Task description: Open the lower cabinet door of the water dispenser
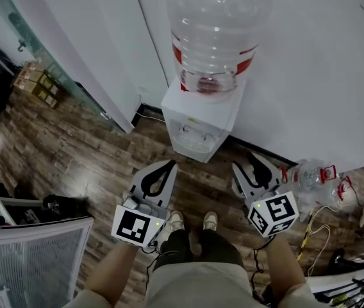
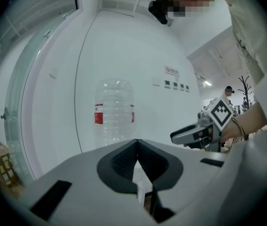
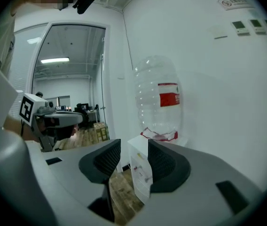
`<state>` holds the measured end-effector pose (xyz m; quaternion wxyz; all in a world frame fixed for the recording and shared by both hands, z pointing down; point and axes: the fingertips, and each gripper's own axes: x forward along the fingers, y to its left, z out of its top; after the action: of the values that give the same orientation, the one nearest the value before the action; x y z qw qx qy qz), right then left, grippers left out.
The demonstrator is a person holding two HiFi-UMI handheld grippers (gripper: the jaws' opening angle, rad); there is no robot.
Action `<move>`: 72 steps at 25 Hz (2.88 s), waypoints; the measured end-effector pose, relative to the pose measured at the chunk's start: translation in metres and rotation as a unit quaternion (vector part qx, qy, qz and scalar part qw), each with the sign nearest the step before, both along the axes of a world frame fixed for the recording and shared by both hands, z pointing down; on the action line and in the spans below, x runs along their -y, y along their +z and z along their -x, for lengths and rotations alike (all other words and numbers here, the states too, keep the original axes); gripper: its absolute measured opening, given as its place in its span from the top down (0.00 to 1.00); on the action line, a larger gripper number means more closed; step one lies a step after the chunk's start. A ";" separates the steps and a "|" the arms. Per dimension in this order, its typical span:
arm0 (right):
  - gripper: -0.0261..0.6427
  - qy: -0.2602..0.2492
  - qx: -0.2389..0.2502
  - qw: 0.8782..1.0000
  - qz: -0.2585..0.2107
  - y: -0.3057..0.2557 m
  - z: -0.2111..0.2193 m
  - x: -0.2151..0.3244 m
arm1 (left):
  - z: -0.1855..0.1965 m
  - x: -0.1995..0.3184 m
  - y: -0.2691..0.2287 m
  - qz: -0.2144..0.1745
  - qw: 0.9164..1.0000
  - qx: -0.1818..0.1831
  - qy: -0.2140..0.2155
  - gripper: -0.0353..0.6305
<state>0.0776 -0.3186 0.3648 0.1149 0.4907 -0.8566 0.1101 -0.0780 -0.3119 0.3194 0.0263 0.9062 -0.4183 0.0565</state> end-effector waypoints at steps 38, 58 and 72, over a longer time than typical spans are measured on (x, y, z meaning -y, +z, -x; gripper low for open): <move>0.44 -0.028 0.005 0.996 0.083 0.492 -0.014 0.095 | -0.031 0.071 0.441 -0.017 0.996 0.066 0.058 0.94; 0.53 0.008 -0.009 0.993 0.118 0.656 -0.020 0.160 | -0.022 0.117 0.588 0.073 0.997 -0.003 0.014 0.94; 0.58 0.041 -0.040 0.988 0.147 0.668 -0.022 0.160 | -0.013 0.115 0.590 0.087 0.996 -0.008 0.008 0.94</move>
<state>0.0993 -0.4788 1.0331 0.2149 0.5074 -0.8051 0.2195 -0.0654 -0.4273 0.9098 0.1081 0.9041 -0.4043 0.0862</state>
